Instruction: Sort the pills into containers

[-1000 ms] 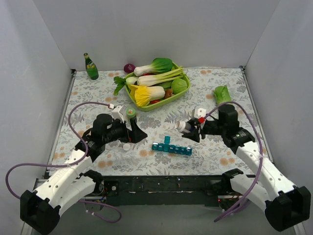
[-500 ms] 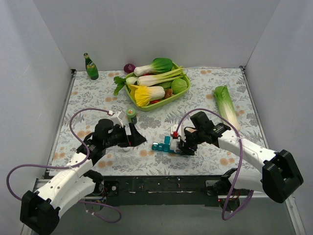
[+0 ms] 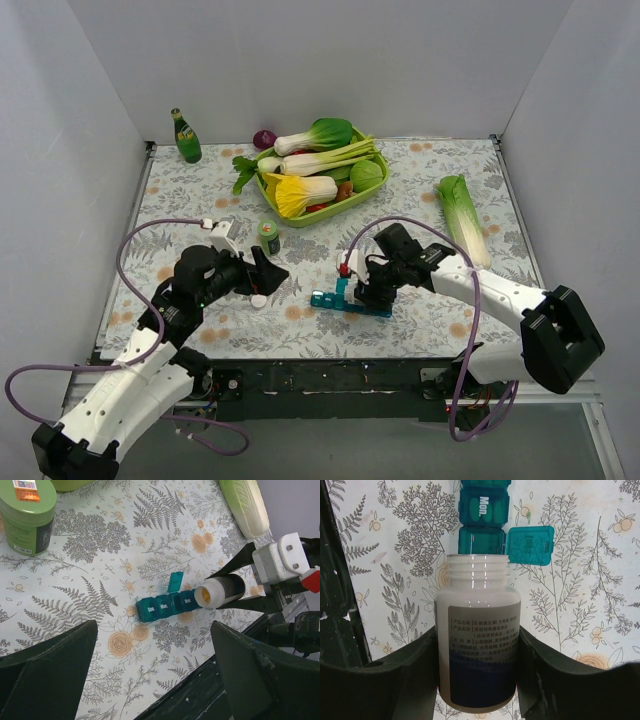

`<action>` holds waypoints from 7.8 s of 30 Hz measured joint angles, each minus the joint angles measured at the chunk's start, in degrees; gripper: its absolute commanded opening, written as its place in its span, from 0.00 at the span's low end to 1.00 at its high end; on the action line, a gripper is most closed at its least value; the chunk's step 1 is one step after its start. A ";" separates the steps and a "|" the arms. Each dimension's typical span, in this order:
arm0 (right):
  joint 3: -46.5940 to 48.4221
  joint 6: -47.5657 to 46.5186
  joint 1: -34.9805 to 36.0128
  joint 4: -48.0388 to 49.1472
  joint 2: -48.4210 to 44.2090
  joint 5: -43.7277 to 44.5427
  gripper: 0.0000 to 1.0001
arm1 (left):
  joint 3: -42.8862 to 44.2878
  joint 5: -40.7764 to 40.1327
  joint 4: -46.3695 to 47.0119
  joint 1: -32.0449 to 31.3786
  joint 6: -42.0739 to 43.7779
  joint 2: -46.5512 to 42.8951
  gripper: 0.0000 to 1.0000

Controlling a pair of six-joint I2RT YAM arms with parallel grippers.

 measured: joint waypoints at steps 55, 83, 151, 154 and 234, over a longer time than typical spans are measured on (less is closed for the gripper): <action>15.26 0.33 8.59 -15.15 14.53 12.63 0.08 | -0.57 -3.56 0.28 0.00 2.03 -10.10 0.98; 18.86 0.35 11.19 -19.10 18.23 17.07 0.08 | -1.14 -3.43 0.28 0.00 2.08 -10.19 0.98; -21.81 18.99 1.42 35.54 -47.41 -4.46 0.10 | 7.06 -23.69 -16.81 -3.54 -17.09 39.82 0.73; -22.32 19.71 1.36 36.30 -48.06 -4.57 0.10 | 7.72 -25.75 -17.35 -4.63 -17.46 41.13 0.65; -18.64 9.51 1.14 26.88 -35.15 -2.36 0.06 | 6.80 17.86 31.12 -16.48 -42.56 31.19 0.08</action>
